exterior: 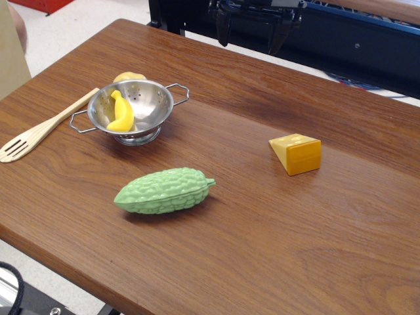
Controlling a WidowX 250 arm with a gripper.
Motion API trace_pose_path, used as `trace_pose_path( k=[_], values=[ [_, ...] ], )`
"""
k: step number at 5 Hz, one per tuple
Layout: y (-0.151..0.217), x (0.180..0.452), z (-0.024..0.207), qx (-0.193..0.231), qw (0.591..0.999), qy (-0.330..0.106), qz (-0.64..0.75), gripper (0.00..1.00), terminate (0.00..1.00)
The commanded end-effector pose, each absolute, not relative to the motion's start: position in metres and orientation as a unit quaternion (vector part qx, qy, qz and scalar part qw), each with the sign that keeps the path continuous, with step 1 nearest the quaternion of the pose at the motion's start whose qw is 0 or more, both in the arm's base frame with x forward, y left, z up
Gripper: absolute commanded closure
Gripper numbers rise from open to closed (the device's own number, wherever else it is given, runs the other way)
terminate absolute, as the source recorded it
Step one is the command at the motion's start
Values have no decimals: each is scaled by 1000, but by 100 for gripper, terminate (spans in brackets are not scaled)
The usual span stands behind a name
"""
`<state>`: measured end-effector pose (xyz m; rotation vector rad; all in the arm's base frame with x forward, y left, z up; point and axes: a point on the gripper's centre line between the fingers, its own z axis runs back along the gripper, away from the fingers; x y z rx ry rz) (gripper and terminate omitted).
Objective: Take banana out of colander
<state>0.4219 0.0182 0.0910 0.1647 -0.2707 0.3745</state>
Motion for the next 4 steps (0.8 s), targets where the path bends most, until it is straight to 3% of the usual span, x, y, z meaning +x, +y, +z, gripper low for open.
trace_pose_path(
  k=[1,3,4],
  values=[
    [18,422,91,82,970,-134,185,0,0],
    [49,381,90,102,976,-153,113,0,0],
    [70,356,103,84,981,-146,95,0,0]
  ],
)
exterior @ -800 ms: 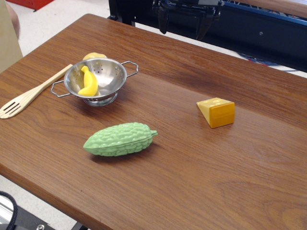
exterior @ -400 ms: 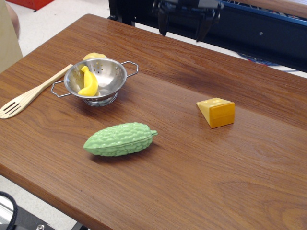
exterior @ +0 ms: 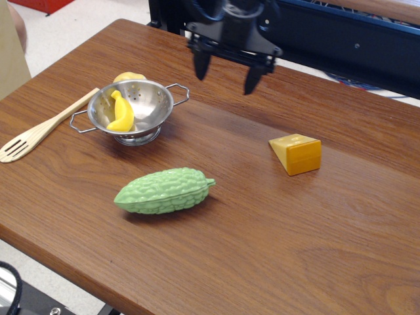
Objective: Take banana out of colander
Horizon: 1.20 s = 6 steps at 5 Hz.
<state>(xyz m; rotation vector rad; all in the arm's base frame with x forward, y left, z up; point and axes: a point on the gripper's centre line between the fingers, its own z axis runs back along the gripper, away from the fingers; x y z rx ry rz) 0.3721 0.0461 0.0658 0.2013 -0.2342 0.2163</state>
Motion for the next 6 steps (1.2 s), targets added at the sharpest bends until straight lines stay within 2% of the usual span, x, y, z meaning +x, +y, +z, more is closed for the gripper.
trace_pose_path(
  k=[1,3,5,6],
  values=[
    [90,334,116,80,985,-117,96,0,0],
    [122,310,99,92,984,-66,139,0,0],
    [130,308,76,86,981,-48,167,0,0],
    [125,308,67,86,980,-54,174,0,0]
  ],
)
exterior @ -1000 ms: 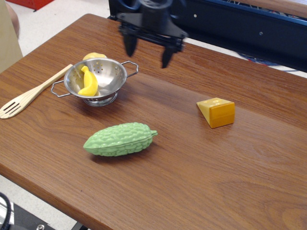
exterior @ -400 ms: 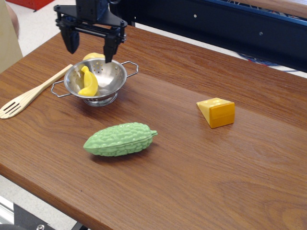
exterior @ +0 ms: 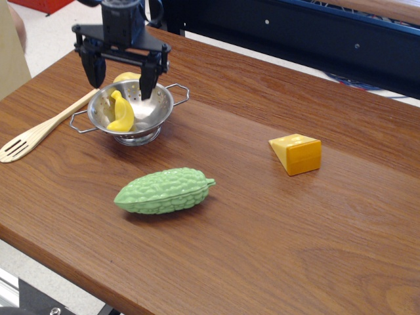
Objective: Take banana out of colander
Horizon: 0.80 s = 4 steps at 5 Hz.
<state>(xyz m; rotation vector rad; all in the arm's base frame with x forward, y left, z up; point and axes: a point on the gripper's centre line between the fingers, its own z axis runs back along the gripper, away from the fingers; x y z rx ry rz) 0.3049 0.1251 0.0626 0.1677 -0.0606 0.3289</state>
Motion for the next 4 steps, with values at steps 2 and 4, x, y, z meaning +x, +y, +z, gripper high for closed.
trace_pose_path(
  k=[2,4],
  values=[
    [118,311,49,83,976,-61,192,0,0],
    [113,311,34,72,969,-70,224,0,0]
  ],
)
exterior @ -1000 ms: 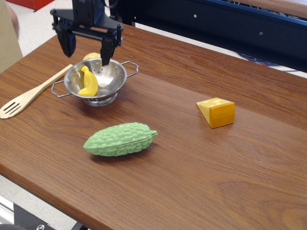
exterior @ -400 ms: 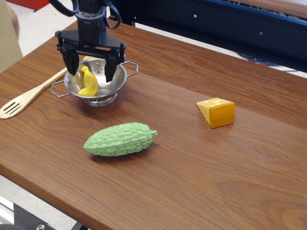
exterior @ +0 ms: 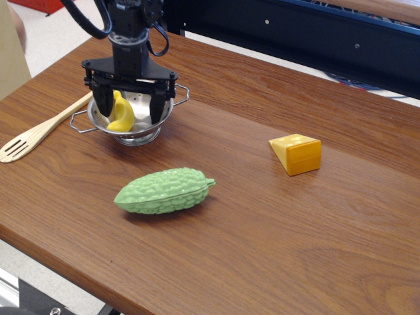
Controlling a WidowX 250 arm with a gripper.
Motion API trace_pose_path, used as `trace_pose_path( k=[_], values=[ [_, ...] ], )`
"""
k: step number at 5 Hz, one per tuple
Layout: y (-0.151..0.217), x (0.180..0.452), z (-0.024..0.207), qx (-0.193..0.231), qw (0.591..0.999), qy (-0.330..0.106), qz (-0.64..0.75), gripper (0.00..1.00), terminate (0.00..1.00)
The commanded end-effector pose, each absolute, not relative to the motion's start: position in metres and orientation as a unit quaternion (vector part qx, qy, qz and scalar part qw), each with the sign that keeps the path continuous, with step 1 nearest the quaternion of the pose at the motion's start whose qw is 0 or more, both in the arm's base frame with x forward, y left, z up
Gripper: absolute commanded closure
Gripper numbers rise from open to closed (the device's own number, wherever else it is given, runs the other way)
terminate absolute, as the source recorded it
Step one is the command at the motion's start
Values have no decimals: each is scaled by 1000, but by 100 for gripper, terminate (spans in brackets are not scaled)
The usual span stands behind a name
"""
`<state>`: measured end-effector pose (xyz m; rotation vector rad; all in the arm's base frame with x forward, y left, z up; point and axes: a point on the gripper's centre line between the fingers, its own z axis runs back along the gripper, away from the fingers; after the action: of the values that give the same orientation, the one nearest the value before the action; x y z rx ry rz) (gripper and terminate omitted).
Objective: Take banana out of colander
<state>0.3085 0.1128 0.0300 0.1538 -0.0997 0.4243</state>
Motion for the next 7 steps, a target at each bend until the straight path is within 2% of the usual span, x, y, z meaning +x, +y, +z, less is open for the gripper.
trace_pose_path(
  k=[1,2,3,4,5,6,7],
  values=[
    [112,310,30,68,966,-78,235,0,0],
    [113,310,26,84,958,-85,261,0,0],
    [113,312,24,96,956,-73,268,100,0],
    [113,315,26,109,954,-75,268,100,0],
    [107,319,40,111,949,-90,281,100,0],
    [104,325,65,101,946,-81,298,100,0],
    [96,328,98,66,940,-98,321,100,0]
  ],
)
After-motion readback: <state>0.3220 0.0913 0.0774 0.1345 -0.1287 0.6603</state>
